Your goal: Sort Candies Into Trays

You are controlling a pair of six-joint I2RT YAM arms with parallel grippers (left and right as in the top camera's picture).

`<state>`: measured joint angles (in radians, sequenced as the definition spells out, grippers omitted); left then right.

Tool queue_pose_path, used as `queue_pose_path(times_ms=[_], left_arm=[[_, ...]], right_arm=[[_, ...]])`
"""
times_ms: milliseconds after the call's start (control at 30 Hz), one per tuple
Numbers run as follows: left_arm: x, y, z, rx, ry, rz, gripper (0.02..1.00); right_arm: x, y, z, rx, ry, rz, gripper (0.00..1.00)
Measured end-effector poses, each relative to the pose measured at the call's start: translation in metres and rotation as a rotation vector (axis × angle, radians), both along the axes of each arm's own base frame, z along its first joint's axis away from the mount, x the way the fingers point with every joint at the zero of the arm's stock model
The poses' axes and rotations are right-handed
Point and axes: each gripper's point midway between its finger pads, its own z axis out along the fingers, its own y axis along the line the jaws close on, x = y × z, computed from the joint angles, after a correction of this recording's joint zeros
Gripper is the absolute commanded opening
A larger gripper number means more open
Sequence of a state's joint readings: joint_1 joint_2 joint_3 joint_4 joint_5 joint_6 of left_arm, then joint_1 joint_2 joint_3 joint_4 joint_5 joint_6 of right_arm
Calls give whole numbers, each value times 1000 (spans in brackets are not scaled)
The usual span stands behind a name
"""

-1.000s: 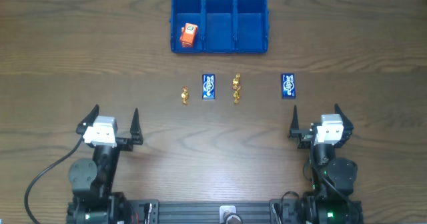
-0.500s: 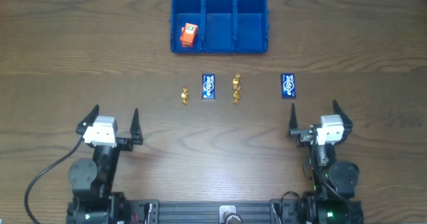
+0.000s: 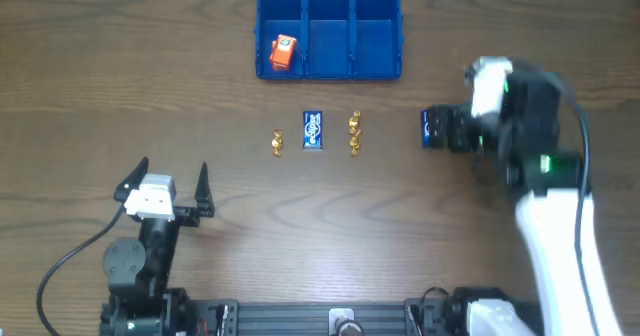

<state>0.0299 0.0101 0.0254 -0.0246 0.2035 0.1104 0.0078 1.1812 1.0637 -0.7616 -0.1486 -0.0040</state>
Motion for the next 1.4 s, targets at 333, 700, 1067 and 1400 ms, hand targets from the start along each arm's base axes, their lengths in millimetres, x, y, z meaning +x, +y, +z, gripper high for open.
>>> queue_pose_path(times_ms=[333,700,1067,1400], left_arm=[[0,0,0,0,0,0,1000],[0,0,0,0,0,0,998],[0,0,0,0,0,0,998],[0,0,0,0,0,0,998]], right_arm=[[25,1,-122,2,459,2,1000],[25,-10,-184,-36,604,-86,982],[35,-8,-184,-138,554,-87,969],[33,-8,-201,-137,590,-109,452]])
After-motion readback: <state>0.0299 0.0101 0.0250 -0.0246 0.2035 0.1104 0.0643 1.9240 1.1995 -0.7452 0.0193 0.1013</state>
